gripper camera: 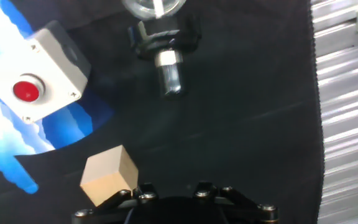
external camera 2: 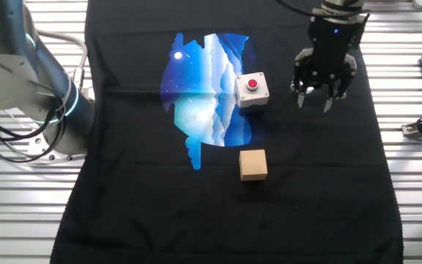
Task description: Screw the lid onto the jar
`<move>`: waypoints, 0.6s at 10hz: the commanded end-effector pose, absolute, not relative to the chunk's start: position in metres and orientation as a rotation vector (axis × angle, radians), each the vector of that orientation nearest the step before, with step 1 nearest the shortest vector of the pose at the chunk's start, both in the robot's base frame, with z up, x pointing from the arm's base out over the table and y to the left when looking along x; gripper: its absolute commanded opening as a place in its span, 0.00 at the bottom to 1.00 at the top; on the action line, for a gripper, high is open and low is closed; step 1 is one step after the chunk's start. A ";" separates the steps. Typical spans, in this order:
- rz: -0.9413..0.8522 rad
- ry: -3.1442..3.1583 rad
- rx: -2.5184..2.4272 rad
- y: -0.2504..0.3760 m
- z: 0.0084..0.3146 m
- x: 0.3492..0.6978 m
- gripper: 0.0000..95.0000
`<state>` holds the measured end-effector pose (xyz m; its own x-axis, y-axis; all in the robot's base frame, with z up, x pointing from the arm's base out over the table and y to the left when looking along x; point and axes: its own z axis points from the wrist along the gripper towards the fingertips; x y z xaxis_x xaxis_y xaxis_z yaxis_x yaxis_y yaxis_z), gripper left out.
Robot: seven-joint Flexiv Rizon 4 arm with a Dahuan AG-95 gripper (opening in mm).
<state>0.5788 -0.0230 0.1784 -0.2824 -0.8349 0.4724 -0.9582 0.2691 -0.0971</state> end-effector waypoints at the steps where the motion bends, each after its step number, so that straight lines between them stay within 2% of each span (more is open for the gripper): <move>1: 0.544 -2.280 1.667 -0.032 0.172 0.568 0.40; 3: 0.535 -2.313 1.675 -0.038 0.166 0.558 0.40; 4: 0.521 -2.318 1.687 -0.038 0.165 0.559 0.20; 6: 0.480 -2.371 1.702 -0.039 0.163 0.562 0.20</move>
<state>0.5640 -0.0378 0.1628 -0.3225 -0.8798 0.3492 -0.9462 0.2897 -0.1439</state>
